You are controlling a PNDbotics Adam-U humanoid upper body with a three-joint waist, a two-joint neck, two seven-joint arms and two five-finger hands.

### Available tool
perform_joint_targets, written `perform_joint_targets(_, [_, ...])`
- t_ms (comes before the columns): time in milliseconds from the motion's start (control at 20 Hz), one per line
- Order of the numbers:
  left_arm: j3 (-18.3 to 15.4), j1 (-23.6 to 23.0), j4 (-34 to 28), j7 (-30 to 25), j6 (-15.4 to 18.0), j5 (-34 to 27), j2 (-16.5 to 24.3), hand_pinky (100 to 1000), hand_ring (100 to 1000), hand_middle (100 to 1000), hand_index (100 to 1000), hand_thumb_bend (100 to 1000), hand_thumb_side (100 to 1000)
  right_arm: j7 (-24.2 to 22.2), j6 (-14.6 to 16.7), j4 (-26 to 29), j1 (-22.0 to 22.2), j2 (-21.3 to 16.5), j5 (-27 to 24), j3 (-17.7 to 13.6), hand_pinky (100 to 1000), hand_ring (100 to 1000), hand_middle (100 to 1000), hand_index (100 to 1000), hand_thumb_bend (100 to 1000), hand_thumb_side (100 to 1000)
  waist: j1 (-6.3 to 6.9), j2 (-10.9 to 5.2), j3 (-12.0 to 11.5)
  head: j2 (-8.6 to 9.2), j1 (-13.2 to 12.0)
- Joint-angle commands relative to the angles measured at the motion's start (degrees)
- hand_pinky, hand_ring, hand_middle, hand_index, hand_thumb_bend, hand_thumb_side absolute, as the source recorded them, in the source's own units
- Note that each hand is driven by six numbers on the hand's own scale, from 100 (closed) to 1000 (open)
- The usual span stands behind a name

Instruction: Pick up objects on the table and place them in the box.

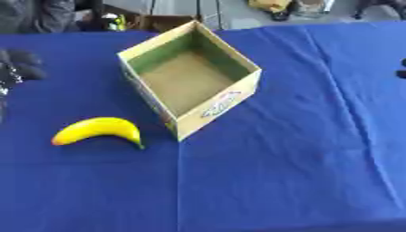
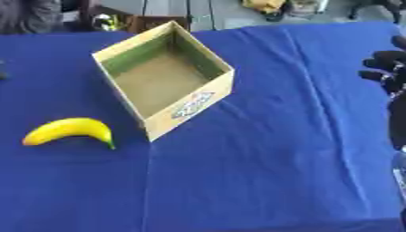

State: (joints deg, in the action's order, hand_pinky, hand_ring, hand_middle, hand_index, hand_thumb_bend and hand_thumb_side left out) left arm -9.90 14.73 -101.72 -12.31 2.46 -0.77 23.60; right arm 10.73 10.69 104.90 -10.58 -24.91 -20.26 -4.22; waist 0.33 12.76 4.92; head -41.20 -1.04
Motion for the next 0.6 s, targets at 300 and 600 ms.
perform_joint_targets(300, [2.84, 1.78, -3.98, -12.41, 1.5, 23.07, 7.21, 684, 596, 605, 706, 533, 571, -0.28, -0.01, 0.58, -0.18, -1.09, -0.24, -0.46, 652, 670, 609, 814, 100, 831, 0.23, -1.29, 0.14, 0.14, 0.27])
perform_joint_targets(600, [6.95, 4.72, -2.87, -19.57, 4.78, 37.62, 11.64, 652, 584, 592, 696, 689, 468, -0.54, -0.12, 0.46, 0.01, -1.12, -0.32, -0.27, 651, 670, 608, 814, 100, 830, 0.28, -1.63, 0.35, -0.2, 0.32])
